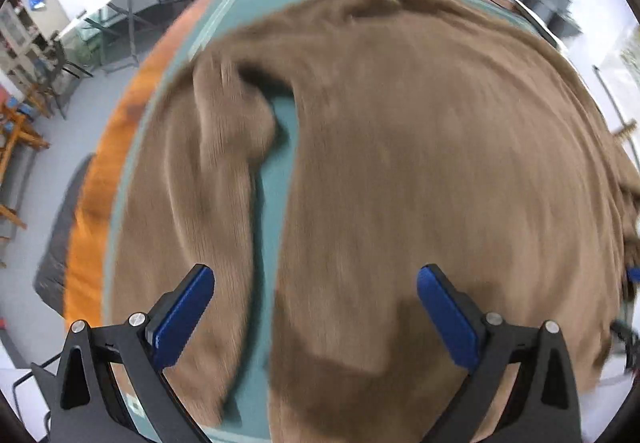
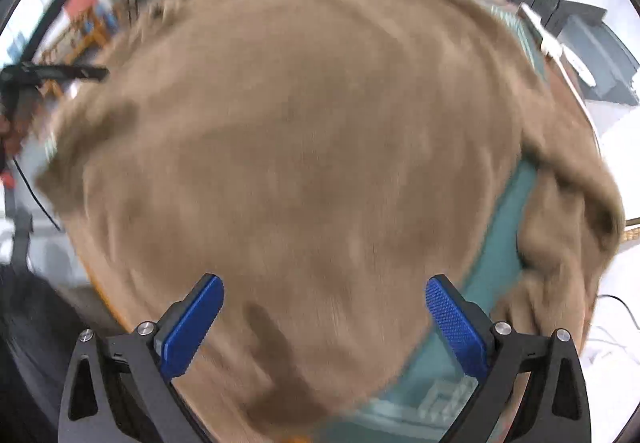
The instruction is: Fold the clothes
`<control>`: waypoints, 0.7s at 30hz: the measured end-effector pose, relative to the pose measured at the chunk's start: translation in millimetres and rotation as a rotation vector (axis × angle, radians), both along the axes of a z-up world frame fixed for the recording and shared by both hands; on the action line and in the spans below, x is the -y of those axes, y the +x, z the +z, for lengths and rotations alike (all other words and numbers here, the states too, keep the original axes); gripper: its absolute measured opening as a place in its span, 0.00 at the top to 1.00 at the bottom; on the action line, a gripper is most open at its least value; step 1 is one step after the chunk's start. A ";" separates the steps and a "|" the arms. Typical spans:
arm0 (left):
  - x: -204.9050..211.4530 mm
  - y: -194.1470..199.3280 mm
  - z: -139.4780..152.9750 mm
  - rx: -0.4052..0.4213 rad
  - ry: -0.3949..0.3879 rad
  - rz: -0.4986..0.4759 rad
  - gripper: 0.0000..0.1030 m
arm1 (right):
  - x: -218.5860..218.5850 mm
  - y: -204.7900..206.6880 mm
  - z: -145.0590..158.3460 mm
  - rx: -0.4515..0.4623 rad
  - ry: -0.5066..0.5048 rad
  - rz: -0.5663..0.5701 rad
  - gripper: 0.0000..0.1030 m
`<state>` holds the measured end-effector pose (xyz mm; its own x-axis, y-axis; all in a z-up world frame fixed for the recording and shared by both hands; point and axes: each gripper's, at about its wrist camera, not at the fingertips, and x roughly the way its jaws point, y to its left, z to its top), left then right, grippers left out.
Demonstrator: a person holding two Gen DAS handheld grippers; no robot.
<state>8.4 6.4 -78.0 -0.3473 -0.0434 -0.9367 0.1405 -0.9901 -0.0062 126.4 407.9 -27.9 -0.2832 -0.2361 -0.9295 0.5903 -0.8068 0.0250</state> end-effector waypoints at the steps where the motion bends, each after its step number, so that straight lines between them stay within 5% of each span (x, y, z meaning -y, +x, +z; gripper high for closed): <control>1: 0.6 -18.0 4.8 -0.006 0.010 0.005 0.01 | 7.7 -9.3 -0.2 -0.008 -0.014 -0.016 0.00; 7: 2.6 -118.6 24.5 -0.024 0.059 0.022 0.01 | 35.9 -33.0 -37.0 0.043 -0.030 -0.076 0.00; 14: -8.3 -225.3 -16.2 0.032 -0.004 0.033 0.01 | 34.2 -48.3 -45.4 0.065 -0.045 -0.138 0.00; 21: 4.2 -292.6 -49.5 0.047 -0.081 0.103 0.01 | 49.5 -41.0 -53.6 0.018 0.052 -0.119 0.00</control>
<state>-284.2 2.2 -127.5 -0.2931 -0.1526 -0.9438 0.2397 -0.9674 0.0820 85.4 358.4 -81.4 -0.2895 -0.1532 -0.9448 0.4903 -0.8715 -0.0089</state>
